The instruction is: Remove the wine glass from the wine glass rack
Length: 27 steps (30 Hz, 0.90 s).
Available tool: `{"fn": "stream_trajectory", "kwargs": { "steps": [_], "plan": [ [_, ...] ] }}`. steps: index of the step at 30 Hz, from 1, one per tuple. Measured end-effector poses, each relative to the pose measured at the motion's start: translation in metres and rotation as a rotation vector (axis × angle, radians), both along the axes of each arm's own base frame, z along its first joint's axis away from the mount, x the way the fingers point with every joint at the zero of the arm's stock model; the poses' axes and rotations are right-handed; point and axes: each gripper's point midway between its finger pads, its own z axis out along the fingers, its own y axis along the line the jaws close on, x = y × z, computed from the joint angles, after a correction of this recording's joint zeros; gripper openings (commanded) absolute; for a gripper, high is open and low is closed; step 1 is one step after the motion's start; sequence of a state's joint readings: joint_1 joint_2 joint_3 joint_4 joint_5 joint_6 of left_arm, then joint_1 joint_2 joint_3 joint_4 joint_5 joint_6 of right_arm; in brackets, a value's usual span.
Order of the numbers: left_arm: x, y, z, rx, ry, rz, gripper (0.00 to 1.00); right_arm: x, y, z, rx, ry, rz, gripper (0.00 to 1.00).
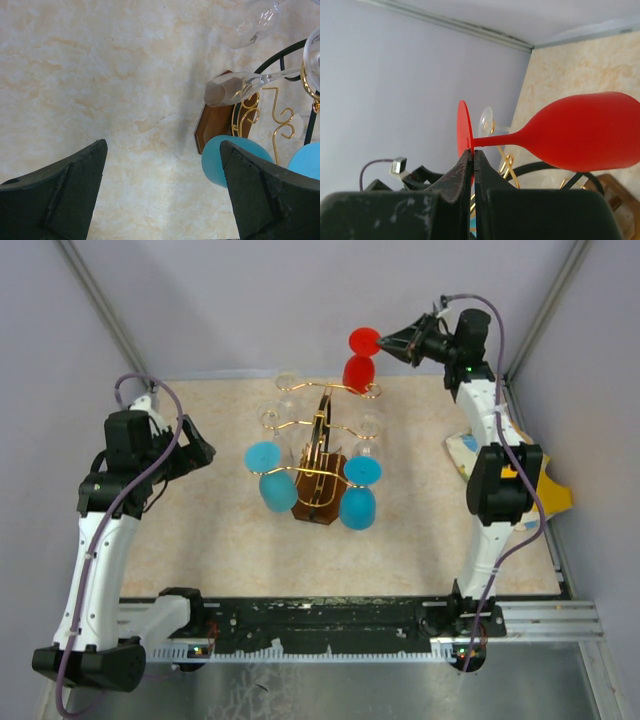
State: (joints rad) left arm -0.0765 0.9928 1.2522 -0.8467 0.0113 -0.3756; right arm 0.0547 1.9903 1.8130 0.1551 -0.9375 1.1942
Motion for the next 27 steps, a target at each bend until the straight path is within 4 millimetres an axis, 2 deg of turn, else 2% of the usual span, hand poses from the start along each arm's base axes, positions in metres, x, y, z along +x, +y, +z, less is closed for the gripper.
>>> {"fn": "stream_trajectory", "kwargs": {
  "steps": [4,8,10,12,14,16,18,21,24,27],
  "plan": [
    [0.0,0.0,0.0,0.006,0.0,-0.003,1.0,0.032,-0.035,0.009,-0.052,-0.028,-0.082,0.0],
    [0.0,0.0,-0.001,0.005,0.0,-0.004,1.0,0.069,-0.082,0.025,-0.206,-0.1,-0.238,0.0],
    [0.0,0.0,-0.004,0.005,0.006,-0.004,1.0,0.081,-0.107,0.032,-0.308,-0.148,-0.341,0.0],
    [0.001,0.0,-0.008,0.005,0.013,-0.005,1.0,0.085,-0.126,0.025,-0.424,-0.161,-0.426,0.0],
    [0.001,0.0,-0.013,0.006,0.02,-0.005,1.0,0.087,-0.143,0.005,-0.59,-0.151,-0.507,0.0],
    [0.003,0.0,-0.018,0.008,0.025,-0.005,1.0,0.088,-0.15,-0.019,-0.737,-0.122,-0.545,0.0],
    [0.007,0.0,-0.024,0.012,0.031,-0.008,1.0,0.089,-0.152,-0.048,-0.907,-0.091,-0.567,0.0],
    [0.011,0.0,-0.033,0.017,0.046,-0.012,1.0,0.091,-0.148,-0.08,-1.127,-0.083,-0.575,0.0],
    [0.015,-0.002,-0.04,0.018,0.056,-0.019,0.99,0.094,-0.145,-0.104,-1.341,-0.093,-0.592,0.0],
    [0.017,-0.005,-0.047,0.009,0.06,-0.036,0.99,0.095,-0.153,-0.126,-1.586,-0.1,-0.64,0.0]
  ]
}}
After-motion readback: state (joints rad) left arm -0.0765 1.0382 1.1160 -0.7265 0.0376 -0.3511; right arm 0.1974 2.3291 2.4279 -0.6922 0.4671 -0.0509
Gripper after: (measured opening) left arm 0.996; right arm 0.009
